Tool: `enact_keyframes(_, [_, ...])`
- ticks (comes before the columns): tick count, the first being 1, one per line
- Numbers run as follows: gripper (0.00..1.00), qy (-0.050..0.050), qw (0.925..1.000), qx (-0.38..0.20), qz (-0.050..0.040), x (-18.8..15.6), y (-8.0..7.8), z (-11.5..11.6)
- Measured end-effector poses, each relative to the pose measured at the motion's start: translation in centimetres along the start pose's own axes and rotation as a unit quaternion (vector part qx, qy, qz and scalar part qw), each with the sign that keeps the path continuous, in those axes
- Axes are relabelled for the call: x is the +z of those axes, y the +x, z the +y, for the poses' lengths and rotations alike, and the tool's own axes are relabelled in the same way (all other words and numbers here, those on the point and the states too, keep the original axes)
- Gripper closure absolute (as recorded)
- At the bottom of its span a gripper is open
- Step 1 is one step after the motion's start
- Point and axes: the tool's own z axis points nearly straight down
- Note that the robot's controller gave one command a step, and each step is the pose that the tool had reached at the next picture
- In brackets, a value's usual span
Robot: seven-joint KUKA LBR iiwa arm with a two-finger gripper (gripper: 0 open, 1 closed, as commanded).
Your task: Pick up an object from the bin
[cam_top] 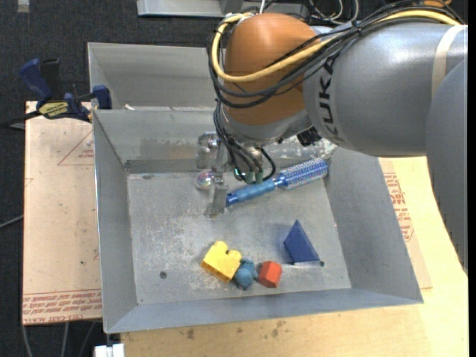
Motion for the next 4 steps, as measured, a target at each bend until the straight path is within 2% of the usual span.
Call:
enact_keyframes(1, [0.0,0.001,0.9975,-0.07,0.0001,10.3,1.4,-6.4])
enact_keyframes(2, [0.0,0.0,0.9785,-0.206,-0.0012,15.5,7.9,-7.0])
enact_keyframes(3, [1.0,0.0,0.9787,-0.205,-0.0031,15.5,7.8,-7.0])
enact_keyframes(4, [1.0,0.001,0.9803,-0.197,-0.009,4.3,6.4,-6.5])
